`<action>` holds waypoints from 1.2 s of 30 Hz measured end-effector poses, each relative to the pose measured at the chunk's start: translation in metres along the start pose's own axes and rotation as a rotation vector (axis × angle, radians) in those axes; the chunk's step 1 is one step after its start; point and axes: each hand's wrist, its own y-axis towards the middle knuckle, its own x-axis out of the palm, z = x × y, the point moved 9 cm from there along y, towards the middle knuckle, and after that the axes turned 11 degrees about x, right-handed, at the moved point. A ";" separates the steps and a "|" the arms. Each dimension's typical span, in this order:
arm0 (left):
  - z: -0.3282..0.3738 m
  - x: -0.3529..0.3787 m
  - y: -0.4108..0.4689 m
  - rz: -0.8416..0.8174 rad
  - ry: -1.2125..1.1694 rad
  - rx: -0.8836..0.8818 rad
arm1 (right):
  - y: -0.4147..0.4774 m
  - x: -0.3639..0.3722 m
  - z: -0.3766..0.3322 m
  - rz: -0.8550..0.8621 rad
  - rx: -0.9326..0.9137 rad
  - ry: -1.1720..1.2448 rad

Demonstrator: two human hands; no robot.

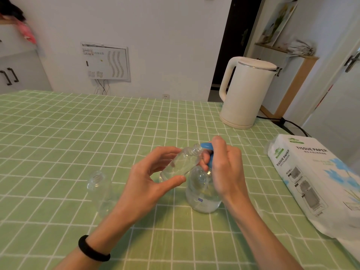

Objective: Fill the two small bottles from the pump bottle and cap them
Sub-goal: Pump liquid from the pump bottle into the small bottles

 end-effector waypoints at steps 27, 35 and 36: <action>-0.002 0.002 -0.001 -0.004 -0.005 -0.014 | 0.001 0.000 0.002 -0.016 -0.021 0.011; 0.001 0.002 0.001 -0.001 -0.022 -0.015 | 0.000 0.001 -0.002 -0.027 -0.051 0.012; 0.001 0.002 0.000 0.000 -0.022 -0.017 | 0.000 0.001 -0.002 -0.026 -0.051 0.008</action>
